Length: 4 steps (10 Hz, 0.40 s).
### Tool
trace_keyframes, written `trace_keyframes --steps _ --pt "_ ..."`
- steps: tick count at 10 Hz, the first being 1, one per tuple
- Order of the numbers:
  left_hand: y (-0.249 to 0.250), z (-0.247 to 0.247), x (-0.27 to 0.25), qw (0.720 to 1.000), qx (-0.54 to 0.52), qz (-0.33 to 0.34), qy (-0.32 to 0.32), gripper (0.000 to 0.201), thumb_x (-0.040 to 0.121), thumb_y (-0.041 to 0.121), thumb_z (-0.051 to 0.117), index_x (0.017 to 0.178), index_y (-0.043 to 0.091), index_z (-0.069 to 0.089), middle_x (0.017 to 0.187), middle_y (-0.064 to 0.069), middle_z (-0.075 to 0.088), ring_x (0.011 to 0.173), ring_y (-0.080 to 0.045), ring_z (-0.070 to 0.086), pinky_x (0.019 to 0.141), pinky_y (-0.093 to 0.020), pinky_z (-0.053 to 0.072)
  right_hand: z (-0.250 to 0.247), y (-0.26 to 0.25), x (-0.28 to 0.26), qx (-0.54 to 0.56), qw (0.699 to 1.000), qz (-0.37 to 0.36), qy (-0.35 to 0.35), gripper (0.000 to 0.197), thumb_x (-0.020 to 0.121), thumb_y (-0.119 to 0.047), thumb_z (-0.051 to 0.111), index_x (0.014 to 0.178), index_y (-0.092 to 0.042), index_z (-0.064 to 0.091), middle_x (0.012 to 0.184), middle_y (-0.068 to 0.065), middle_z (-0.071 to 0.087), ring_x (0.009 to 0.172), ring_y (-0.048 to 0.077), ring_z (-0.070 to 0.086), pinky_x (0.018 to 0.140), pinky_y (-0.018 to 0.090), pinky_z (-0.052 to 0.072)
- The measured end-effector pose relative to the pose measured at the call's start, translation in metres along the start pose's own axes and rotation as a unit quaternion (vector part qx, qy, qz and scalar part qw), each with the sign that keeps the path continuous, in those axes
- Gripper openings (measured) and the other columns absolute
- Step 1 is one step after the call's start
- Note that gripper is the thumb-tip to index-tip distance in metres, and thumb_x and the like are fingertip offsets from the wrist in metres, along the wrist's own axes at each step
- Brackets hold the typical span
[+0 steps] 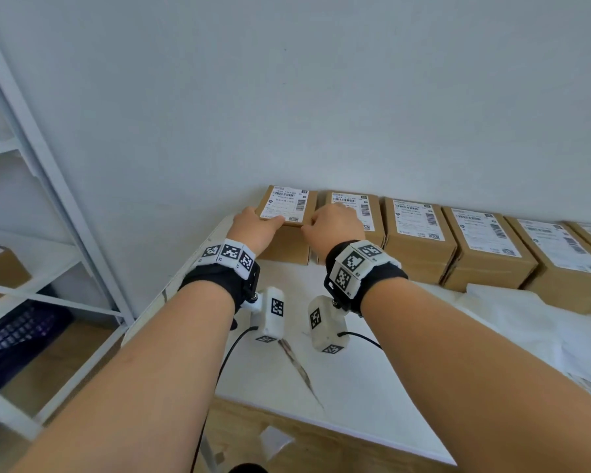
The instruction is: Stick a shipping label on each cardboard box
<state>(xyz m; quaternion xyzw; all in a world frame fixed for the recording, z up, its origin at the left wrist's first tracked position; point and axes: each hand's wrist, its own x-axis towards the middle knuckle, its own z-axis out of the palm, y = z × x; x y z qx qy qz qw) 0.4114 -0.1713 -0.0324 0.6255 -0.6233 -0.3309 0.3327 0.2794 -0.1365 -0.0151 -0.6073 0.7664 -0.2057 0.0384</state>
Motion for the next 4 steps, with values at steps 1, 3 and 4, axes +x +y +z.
trace_keyframes --steps 1,3,4 --pt "0.003 0.012 0.012 0.999 0.026 0.012 0.019 0.050 0.093 0.035 0.053 0.133 0.008 0.044 0.129 -0.009 0.057 0.112 -0.028 0.057 0.081 -0.030 0.042 -0.002 0.004 0.006 0.001 1.000 0.012 -0.004 0.027 0.085 -0.021 0.053 0.104 -0.007 0.066 0.110 0.009 0.056 0.101 0.029 0.056 0.085 0.041 0.052" --pt "0.009 0.024 0.010 0.997 0.072 0.018 0.034 0.050 0.095 0.038 0.048 0.133 0.007 0.039 0.131 -0.015 0.052 0.112 -0.034 0.055 0.084 -0.038 0.046 -0.013 0.014 0.001 0.089 0.996 0.004 0.001 0.030 0.088 -0.010 0.048 0.113 -0.012 0.064 0.121 0.010 0.054 0.111 0.029 0.054 0.090 0.039 0.050" --pt "0.016 0.023 0.006 0.992 0.093 0.038 0.083 0.052 0.095 0.036 0.048 0.138 0.009 0.035 0.134 -0.019 0.044 0.120 -0.038 0.047 0.094 -0.043 0.042 -0.018 0.022 -0.003 0.148 0.988 0.002 0.045 0.027 0.089 -0.011 0.046 0.108 -0.011 0.066 0.121 0.010 0.055 0.100 0.028 0.059 0.085 0.039 0.053"
